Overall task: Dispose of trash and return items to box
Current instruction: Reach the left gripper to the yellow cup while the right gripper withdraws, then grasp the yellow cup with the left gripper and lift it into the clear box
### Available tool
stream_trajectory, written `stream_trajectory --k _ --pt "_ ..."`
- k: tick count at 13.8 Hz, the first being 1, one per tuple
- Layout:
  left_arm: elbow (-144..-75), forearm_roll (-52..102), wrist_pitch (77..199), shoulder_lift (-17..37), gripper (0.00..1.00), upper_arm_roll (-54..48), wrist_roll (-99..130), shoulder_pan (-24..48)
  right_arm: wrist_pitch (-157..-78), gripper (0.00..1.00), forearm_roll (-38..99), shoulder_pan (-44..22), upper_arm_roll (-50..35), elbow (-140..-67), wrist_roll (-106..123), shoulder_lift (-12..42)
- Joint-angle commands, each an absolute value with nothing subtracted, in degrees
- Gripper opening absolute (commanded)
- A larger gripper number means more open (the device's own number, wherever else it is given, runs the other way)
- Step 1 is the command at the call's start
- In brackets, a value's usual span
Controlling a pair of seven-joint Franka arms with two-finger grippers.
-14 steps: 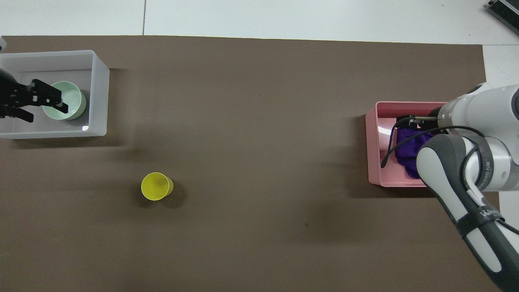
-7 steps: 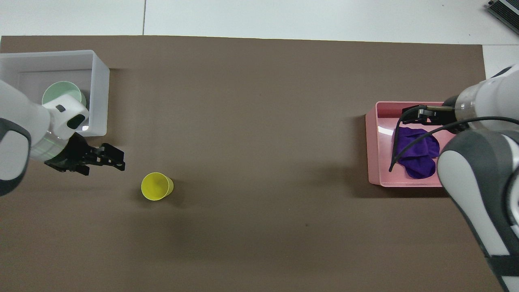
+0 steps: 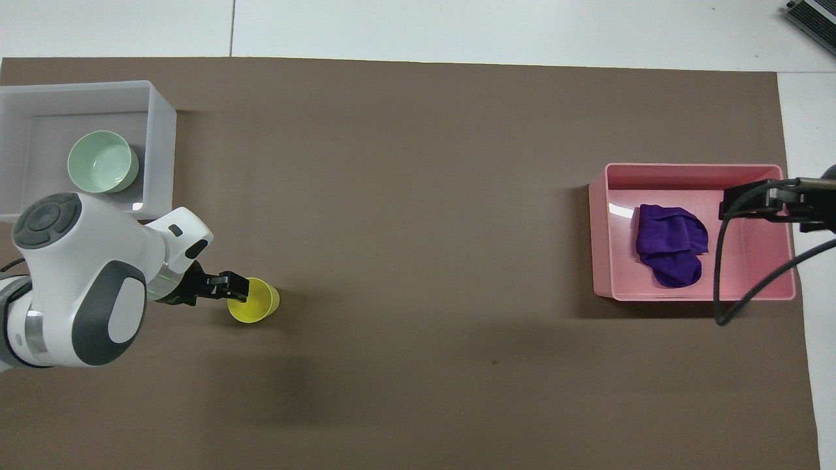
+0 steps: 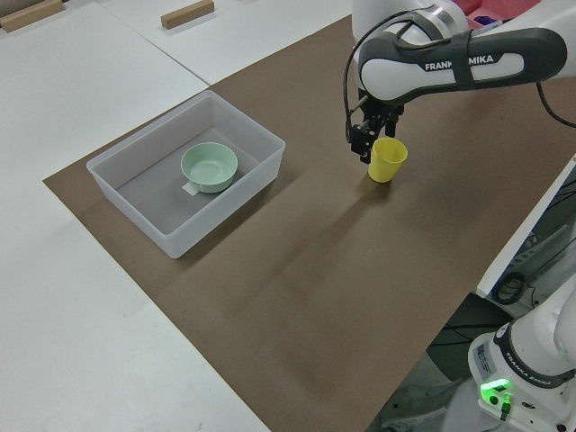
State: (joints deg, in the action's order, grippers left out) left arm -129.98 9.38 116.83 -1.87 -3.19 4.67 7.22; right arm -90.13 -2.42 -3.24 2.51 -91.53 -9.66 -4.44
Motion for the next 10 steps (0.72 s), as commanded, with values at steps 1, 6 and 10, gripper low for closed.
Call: stream_trajectory --k 1,6,10 --pt "-131.49 10.2 118.83 -1.33 0.37 -2.37 4.83 8.35 -87.01 1.0 -0.53 -2.55 3.16 -89.55 -6.06 -3.95" --pt "-130.87 10.37 119.18 1.67 0.0 -2.37 4.83 9.4 -89.12 1.0 -0.53 -3.25 2.81 -93.25 -6.42 -5.8" --pt "-122.9 10.37 110.78 1.67 0.0 -1.68 5.01 8.09 -89.12 1.0 -0.53 -3.25 2.72 -93.69 -6.5 -5.89"
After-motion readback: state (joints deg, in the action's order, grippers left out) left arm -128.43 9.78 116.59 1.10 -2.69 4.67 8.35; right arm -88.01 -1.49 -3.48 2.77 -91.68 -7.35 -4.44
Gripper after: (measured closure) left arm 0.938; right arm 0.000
